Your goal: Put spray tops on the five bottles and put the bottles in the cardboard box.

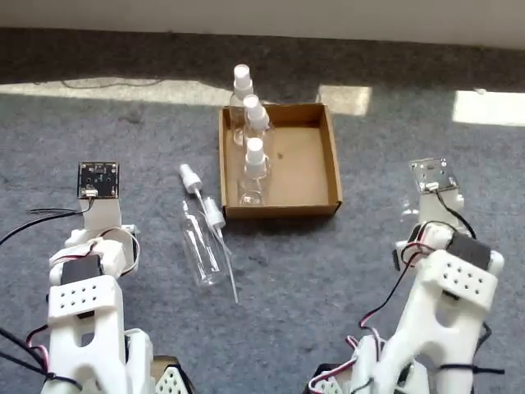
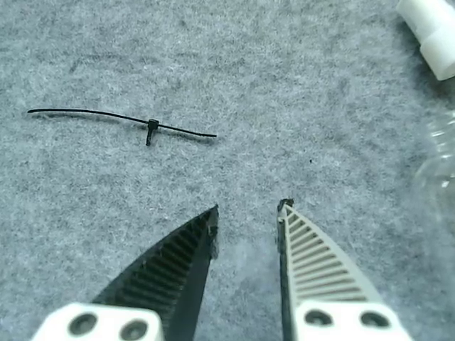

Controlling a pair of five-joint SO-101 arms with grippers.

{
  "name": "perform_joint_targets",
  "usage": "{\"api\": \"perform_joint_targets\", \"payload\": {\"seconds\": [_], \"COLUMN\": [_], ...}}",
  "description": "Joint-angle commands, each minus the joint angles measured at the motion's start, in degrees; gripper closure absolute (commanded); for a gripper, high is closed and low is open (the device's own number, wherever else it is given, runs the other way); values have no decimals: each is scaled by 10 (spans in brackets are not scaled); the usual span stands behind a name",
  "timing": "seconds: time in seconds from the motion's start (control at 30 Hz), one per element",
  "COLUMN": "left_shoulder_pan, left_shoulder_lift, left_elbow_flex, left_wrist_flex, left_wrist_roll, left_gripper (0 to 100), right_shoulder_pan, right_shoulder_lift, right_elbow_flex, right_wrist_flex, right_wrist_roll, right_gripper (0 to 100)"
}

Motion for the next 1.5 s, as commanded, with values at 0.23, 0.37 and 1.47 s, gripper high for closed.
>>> {"api": "perform_joint_targets", "payload": {"seconds": [0.23,0.37,1.47], "left_shoulder_pan": [9,9,10], "left_shoulder_lift": [0,0,-4], "left_elbow_flex": [-3,-3,14], "left_wrist_flex": [-9,-9,-33], "left_wrist_roll": [-4,-4,-4], "left_gripper": [861,861,861], "right_shoulder_pan": [34,51,12], "right_shoulder_lift": [284,298,591], "right_elbow_flex": [-92,-115,-542], "right_wrist_flex": [-115,-90,80], "right_wrist_roll": [8,8,-37], "right_gripper": [949,814,695]}}
